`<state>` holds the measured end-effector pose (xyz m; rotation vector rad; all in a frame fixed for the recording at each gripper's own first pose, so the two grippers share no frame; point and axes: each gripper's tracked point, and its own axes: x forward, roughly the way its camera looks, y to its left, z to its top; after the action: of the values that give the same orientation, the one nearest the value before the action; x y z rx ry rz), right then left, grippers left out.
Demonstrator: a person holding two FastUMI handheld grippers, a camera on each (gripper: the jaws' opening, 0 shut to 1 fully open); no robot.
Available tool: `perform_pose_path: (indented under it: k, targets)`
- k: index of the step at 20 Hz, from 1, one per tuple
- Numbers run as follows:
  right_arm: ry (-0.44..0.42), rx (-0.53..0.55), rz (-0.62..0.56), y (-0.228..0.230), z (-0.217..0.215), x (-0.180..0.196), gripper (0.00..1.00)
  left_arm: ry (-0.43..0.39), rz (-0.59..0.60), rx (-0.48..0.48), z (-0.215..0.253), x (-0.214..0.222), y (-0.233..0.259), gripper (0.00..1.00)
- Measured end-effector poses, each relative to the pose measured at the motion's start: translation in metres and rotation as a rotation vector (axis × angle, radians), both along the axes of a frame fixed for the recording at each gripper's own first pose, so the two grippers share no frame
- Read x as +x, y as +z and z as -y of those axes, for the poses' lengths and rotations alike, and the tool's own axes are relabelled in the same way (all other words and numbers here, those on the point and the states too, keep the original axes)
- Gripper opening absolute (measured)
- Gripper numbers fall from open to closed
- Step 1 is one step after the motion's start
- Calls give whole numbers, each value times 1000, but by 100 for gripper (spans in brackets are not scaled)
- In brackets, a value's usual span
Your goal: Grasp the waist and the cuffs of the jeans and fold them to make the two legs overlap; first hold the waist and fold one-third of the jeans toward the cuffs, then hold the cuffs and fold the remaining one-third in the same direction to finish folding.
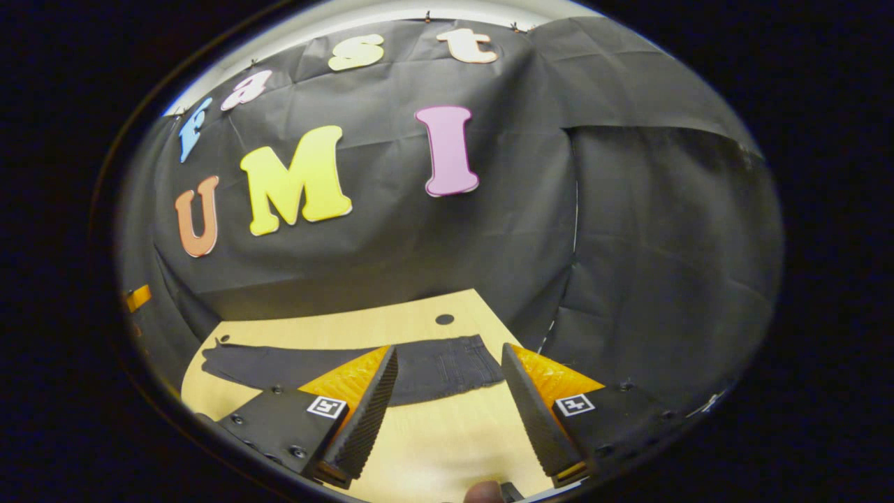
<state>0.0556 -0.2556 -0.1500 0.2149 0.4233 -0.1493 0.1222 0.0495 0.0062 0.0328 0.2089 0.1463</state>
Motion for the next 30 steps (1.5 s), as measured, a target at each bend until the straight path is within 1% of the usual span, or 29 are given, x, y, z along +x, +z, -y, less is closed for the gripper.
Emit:
perform_pose_path:
  k: [1, 2, 4, 5, 6, 7, 8, 9, 10, 11, 12, 13, 15, 19, 23, 24, 25, 27, 28, 29, 30]
  targets:
    - [-4, 15, -21, -15, 5, 7, 89, 4, -3, -6, 1, 1, 1, 98]
    - [-13, 31, -42, -33, 10, 15, 89, 12, -5, -13, 3, 2, 2, 98]
    - [-40, 56, -75, -72, 24, 37, 89, 57, -17, -2, -1, 3, 0, 98]
    - [-57, 61, -98, -94, 33, 51, 93, 85, -23, -1, -4, 3, -3, 98]
    - [-77, 78, -128, -118, 43, 64, 89, 102, -40, -2, -4, 2, -6, 98]
    - [-93, 105, -154, -142, 53, 79, 93, 116, -58, 2, -2, 1, -9, 98]
    - [-115, 131, -177, -156, 54, 91, 94, 125, -72, 9, 0, 0, -11, 98]
    - [-124, 135, -190, -173, 57, 107, 92, 138, -77, 20, -1, -2, -8, 98]
    - [-126, 129, -191, -182, 61, 120, 89, 142, -82, 22, 0, -2, -8, 99]
    - [-126, 136, -198, -191, 61, 129, 96, 145, -85, 21, 0, -3, -7, 98]
    - [-124, 147, -211, -199, 61, 134, 89, 153, -91, 15, 0, -5, -8, 98]
    - [-122, 149, -227, -208, 61, 138, 96, 170, -99, 12, -3, -7, -9, 98]
    - [-121, 151, -253, -223, 60, 145, 96, 192, -113, 4, -6, -9, -12, 98]
    - [-108, 143, -279, -240, 55, 148, 96, 228, -125, -13, -14, -14, -17, 99]
    - [-74, 91, -277, -242, 55, 143, 96, 238, -137, -47, -16, -15, -23, 99]
    - [-60, 98, -266, -238, 51, 142, 96, 241, -138, -53, -17, -15, -23, 99]
    - [-40, 126, -274, -243, 43, 144, 83, 245, -140, -60, -19, -16, -25, 99]
    - [-61, 93, -283, -242, 44, 146, 55, 254, -145, -68, -24, -19, -27, 98]
    - [-61, 85, -294, -239, 43, 142, 44, 262, -148, -72, -29, -19, -27, 100]
    - [-60, 76, -309, -236, 43, 144, 33, 267, -145, -79, -33, -22, -26, 99]
    - [-71, 91, -324, -226, 42, 142, 22, 274, -140, -84, -38, -23, -25, 98]
